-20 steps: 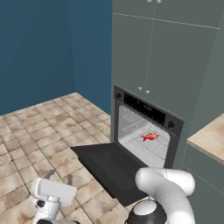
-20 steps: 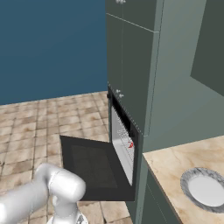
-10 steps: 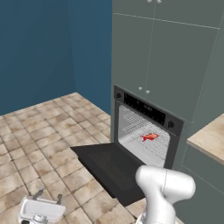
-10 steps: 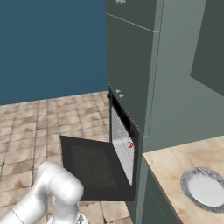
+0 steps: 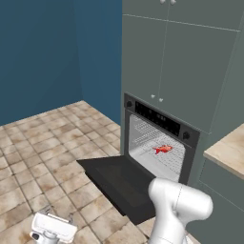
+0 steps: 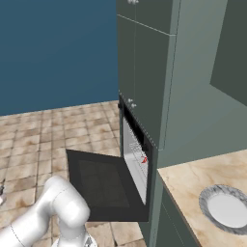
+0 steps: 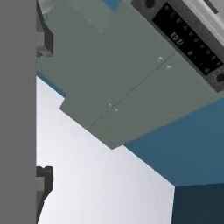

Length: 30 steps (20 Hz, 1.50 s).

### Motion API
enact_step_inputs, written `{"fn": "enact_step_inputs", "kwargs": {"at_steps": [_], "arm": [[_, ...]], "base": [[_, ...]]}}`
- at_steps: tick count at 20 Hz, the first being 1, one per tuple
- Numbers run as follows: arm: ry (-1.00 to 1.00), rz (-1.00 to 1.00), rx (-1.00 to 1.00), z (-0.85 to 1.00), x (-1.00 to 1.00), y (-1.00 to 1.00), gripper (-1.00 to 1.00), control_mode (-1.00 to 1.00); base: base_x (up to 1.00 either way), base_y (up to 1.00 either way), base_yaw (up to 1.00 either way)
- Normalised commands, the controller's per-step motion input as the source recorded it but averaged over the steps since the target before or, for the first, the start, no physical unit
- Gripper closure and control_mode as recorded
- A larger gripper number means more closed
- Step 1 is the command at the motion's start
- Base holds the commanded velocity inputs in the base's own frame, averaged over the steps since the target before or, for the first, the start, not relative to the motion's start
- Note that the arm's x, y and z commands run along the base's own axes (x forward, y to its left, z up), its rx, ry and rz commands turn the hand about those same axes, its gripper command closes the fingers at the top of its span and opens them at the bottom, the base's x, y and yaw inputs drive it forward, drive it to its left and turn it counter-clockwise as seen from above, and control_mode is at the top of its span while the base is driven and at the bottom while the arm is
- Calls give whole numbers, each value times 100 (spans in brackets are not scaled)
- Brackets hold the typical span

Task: Place the fish on the bottom rack of the oven, and slide the tray back inside. Close the oven door.

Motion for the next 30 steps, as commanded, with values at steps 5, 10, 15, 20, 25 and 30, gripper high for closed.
{"fn": "enact_step_inputs", "kwargs": {"at_steps": [5,10,15,20,25,30], "arm": [[29,-12,5,-100,56,16,-100,-100],[25,0,26,-99,40,17,-100,-100],[6,0,42,-100,38,1,-100,-100],[1,0,43,-100,48,0,-100,-100],[0,0,22,-60,68,1,-100,-100],[2,0,0,-17,20,0,-100,-100]], "base": [[0,0,0],[0,0,0],[0,0,0],[0,0,0],[0,0,0],[0,0,0]]}}
